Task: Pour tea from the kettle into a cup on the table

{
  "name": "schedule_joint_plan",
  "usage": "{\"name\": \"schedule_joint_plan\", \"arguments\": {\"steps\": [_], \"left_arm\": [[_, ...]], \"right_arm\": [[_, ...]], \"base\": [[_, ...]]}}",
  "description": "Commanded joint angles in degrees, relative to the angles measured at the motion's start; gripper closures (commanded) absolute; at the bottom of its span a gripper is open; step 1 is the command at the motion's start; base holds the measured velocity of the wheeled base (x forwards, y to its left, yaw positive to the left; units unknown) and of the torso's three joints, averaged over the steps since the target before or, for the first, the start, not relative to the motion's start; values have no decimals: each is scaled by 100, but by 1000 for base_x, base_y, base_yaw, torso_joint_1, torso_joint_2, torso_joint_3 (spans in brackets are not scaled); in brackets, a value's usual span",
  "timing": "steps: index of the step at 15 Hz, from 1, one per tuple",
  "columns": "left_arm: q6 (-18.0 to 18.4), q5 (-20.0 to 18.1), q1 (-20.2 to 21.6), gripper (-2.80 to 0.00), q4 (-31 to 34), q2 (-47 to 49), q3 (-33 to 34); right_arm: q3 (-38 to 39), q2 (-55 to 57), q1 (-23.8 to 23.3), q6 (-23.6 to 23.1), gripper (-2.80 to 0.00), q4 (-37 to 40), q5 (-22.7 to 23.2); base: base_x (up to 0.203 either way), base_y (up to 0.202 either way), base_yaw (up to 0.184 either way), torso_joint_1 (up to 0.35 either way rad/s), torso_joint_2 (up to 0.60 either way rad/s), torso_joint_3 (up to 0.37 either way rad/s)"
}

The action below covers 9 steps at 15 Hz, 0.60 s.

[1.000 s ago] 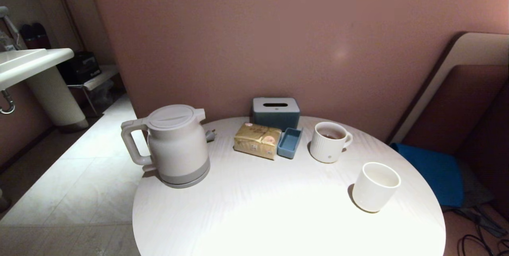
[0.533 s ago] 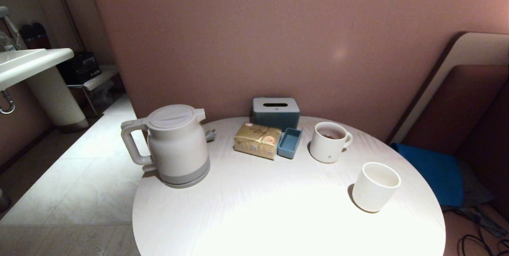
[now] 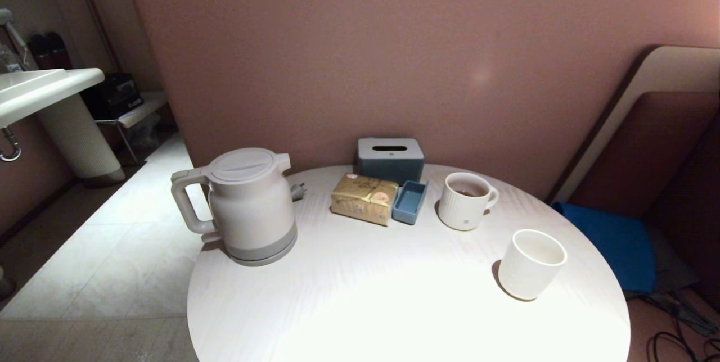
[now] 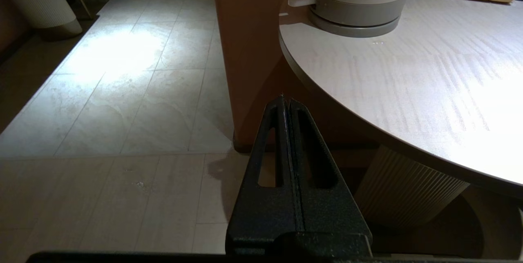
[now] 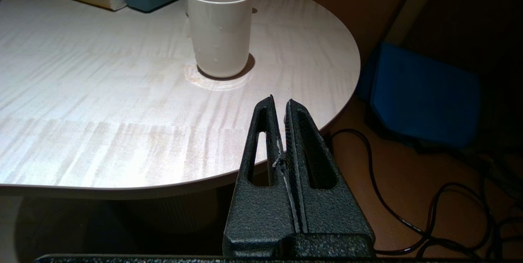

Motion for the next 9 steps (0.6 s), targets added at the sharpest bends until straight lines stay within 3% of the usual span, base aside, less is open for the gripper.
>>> {"name": "schedule_joint_plan", "arguments": {"steps": [1,4,9], "left_arm": [[-1,3,-2,0,2,7,-1],[-1,3,4,0,2,7,-1],[-1,3,0,0,2,7,0]], "right_arm": [[1,7,0,-3,0,1,-5],[1,7,0,-3,0,1,3],[1,7,0,-9,0,1,1]], "base": [[0,0,0,0,0,0],[0,0,0,19,-31,-18],[0,0,0,225,-444,-219]]}}
